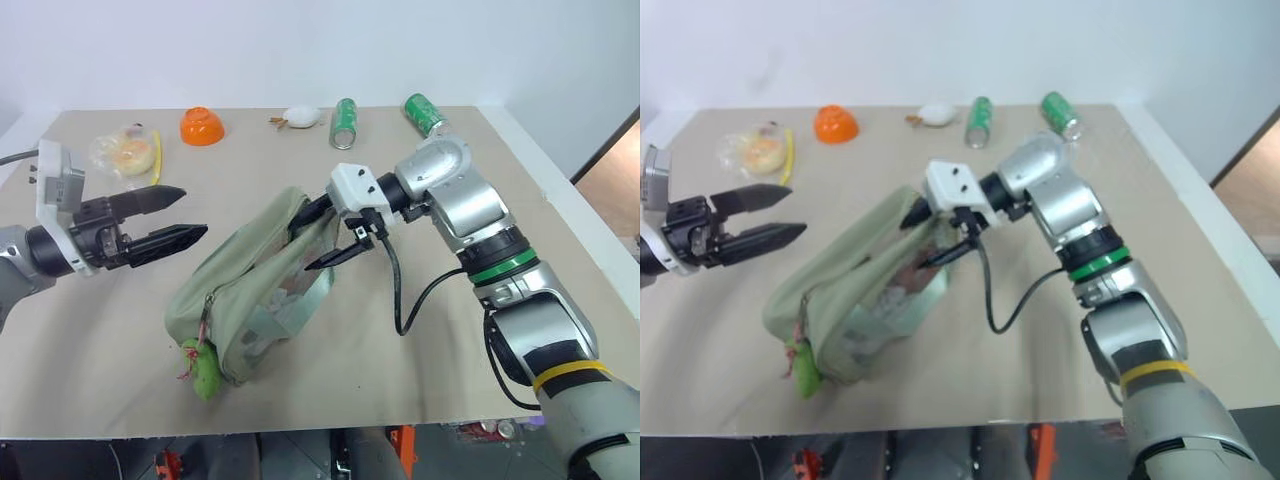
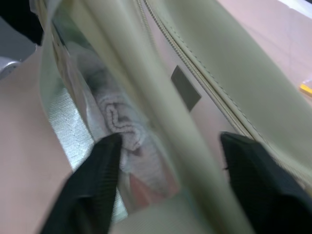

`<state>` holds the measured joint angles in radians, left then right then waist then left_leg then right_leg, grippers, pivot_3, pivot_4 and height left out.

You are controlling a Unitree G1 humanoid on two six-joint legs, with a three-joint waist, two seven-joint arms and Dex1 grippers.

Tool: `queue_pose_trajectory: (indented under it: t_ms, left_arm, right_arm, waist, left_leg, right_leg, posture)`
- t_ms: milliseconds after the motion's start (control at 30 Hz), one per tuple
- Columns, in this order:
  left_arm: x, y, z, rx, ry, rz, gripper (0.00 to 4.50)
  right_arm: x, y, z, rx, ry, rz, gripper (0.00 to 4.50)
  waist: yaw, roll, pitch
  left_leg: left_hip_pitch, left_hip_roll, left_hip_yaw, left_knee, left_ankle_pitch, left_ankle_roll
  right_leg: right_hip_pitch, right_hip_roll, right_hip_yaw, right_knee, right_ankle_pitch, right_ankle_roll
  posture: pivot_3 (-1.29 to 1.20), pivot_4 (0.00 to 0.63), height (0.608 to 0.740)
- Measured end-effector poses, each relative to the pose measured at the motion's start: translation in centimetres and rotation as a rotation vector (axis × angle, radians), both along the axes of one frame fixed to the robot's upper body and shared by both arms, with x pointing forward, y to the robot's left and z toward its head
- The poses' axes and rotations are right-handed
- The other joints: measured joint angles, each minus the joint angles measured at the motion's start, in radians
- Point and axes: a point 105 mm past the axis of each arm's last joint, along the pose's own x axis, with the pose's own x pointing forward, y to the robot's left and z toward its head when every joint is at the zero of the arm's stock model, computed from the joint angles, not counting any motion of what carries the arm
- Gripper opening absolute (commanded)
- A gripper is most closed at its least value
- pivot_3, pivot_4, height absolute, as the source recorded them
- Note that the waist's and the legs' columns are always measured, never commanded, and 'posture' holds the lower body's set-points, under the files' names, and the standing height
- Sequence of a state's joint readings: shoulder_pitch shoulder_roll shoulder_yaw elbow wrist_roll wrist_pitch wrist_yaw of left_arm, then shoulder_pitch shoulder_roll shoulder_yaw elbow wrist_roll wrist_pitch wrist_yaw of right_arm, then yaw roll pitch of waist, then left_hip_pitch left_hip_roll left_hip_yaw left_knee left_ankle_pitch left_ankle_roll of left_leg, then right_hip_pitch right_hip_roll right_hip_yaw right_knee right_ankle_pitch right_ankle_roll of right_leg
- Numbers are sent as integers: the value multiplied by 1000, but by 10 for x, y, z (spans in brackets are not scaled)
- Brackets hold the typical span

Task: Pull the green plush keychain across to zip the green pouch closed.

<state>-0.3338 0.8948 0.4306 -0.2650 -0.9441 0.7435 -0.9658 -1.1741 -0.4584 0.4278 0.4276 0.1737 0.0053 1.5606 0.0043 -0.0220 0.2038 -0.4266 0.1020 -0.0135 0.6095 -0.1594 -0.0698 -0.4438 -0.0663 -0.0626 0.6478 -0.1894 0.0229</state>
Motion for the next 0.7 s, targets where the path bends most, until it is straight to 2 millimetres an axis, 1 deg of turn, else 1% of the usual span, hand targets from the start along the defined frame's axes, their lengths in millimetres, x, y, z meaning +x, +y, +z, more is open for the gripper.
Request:
queue_pose_trajectory:
  t_ms: [33, 67, 200, 367, 500, 600, 700]
  left_arm:
    - [0, 0, -1, -3, 4, 4, 4500]
    - [1, 1, -3, -7, 10, 10, 4500]
    - [2, 1, -4, -17, 7, 22, 4500]
    - [4, 1, -5, -51, -7, 34, 4500]
    - [7, 3, -5, -87, -7, 53, 4500]
    - [8, 3, -6, -114, -8, 57, 4500]
    - [9, 7, -4, -144, -18, 79, 4500]
  right_arm:
    - [1, -1, -1, -7, -15, 1, 1732]
    - [2, -2, -2, -13, -25, 1, 1308]
    - [5, -6, -3, -23, -47, 0, 13]
    - [8, -11, -3, -38, -68, -14, 13]
    - [15, -14, 2, -39, -76, -48, 13]
    - [20, -23, 9, -33, -76, -89, 13]
    - [28, -43, 29, -7, -101, -170, 13]
  waist:
    - [0, 0, 0]
    - [0, 0, 0]
    - [0, 0, 0]
    - [0, 0, 0]
    - [0, 0, 0]
    - [2, 0, 0]
    - [2, 0, 0]
  left_leg:
    - [0, 0, 0, 0, 0, 0]
    - [0, 0, 0, 0, 0, 0]
    - [1, 0, 0, 0, 0, -1]
    - [2, 0, 1, 0, 0, -1]
    - [2, 0, 1, 1, 1, -1]
    - [2, 0, 1, 1, 2, -2]
    - [2, -1, 3, 1, 1, -3]
  right_leg:
    - [0, 0, 0, 0, 0, 0]
    - [0, 0, 0, 0, 0, 0]
    - [0, 0, 0, 0, 0, 0]
    - [1, 1, 2, 0, 1, -2]
    - [1, 1, 3, 0, 2, -3]
    - [1, 1, 4, 0, 2, -3]
    - [0, 1, 6, 0, 2, -3]
  posture:
    - [0, 150, 740]
    - [0, 150, 740]
    - [0, 150, 740]
    - [0, 150, 740]
    - [0, 150, 740]
    - [0, 150, 740]
    - [0, 150, 740]
